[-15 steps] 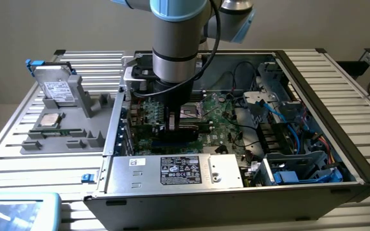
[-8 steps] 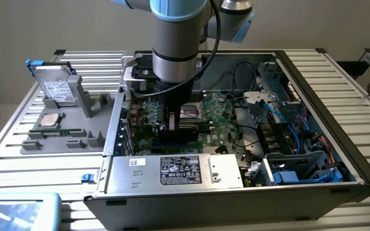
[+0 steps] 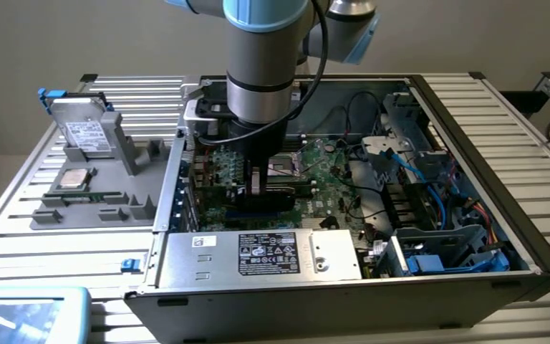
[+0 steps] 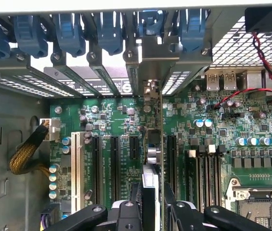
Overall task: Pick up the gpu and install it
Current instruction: 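Insert the gpu into the slot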
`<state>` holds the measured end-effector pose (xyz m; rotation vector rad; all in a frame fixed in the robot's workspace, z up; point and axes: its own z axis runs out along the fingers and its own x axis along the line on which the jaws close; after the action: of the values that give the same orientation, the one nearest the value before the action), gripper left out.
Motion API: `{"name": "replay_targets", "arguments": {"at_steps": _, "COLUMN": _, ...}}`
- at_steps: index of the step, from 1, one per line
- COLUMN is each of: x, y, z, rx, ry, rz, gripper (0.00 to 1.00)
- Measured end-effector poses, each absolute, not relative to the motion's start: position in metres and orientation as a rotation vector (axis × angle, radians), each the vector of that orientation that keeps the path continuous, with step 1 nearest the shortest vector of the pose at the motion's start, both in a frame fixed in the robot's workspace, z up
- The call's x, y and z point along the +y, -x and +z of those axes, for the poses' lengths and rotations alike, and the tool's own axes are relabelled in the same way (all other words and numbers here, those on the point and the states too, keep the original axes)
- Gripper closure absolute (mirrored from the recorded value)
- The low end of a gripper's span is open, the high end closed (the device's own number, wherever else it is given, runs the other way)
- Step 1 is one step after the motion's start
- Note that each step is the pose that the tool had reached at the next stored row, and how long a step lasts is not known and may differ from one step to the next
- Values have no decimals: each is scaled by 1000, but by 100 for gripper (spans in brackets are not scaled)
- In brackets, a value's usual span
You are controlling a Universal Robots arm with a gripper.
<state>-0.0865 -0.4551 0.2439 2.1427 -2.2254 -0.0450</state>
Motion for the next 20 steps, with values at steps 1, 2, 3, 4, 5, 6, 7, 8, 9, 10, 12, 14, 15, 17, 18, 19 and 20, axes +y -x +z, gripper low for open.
{"name": "replay_targets", "arguments": {"at_steps": 1, "x": -455, "y": 87, "z": 244, "rx": -2225, "ry": -2143, "rz": -45, "gripper": 72}}
{"name": "replay_targets", "arguments": {"at_steps": 2, "x": -455, "y": 87, "z": 244, "rx": -2224, "ry": -2144, "rz": -45, "gripper": 72}}
{"name": "replay_targets", "arguments": {"at_steps": 3, "x": -455, "y": 86, "z": 244, "rx": -2223, "ry": -2144, "rz": -44, "gripper": 72}}
{"name": "replay_targets", "arguments": {"at_steps": 4, "x": -455, "y": 86, "z": 244, "rx": -2223, "ry": -2145, "rz": -44, "gripper": 72}}
{"name": "replay_targets", "arguments": {"at_steps": 5, "x": -455, "y": 86, "z": 244, "rx": -2222, "ry": -2145, "rz": -44, "gripper": 72}}
{"name": "replay_targets", "arguments": {"at_steps": 6, "x": -455, "y": 86, "z": 244, "rx": -2222, "ry": -2146, "rz": -44, "gripper": 72}}
{"name": "replay_targets", "arguments": {"at_steps": 7, "x": -455, "y": 86, "z": 244, "rx": -2222, "ry": -2146, "rz": -44, "gripper": 72}}
{"name": "replay_targets", "arguments": {"at_steps": 8, "x": -455, "y": 86, "z": 244, "rx": -2222, "ry": -2146, "rz": -44, "gripper": 72}}
{"name": "replay_targets", "arguments": {"at_steps": 9, "x": -455, "y": 86, "z": 244, "rx": -2222, "ry": -2146, "rz": -44, "gripper": 72}}
{"name": "replay_targets", "arguments": {"at_steps": 10, "x": -455, "y": 86, "z": 244, "rx": -2222, "ry": -2146, "rz": -44, "gripper": 72}}
{"name": "replay_targets", "arguments": {"at_steps": 12, "x": -455, "y": 86, "z": 244, "rx": -2222, "ry": -2146, "rz": -44, "gripper": 72}}
{"name": "replay_targets", "arguments": {"at_steps": 14, "x": -455, "y": 86, "z": 244, "rx": -2221, "ry": -2146, "rz": -44, "gripper": 72}}
{"name": "replay_targets", "arguments": {"at_steps": 15, "x": -455, "y": 86, "z": 244, "rx": -2221, "ry": -2147, "rz": -44, "gripper": 72}}
{"name": "replay_targets", "arguments": {"at_steps": 17, "x": -455, "y": 86, "z": 244, "rx": -2220, "ry": -2147, "rz": -44, "gripper": 72}}
{"name": "replay_targets", "arguments": {"at_steps": 18, "x": -455, "y": 86, "z": 244, "rx": -2220, "ry": -2147, "rz": -44, "gripper": 72}}
{"name": "replay_targets", "arguments": {"at_steps": 19, "x": -455, "y": 86, "z": 244, "rx": -2220, "ry": -2148, "rz": -44, "gripper": 72}}
{"name": "replay_targets", "arguments": {"at_steps": 20, "x": -455, "y": 86, "z": 244, "rx": -2220, "ry": -2148, "rz": -44, "gripper": 72}}
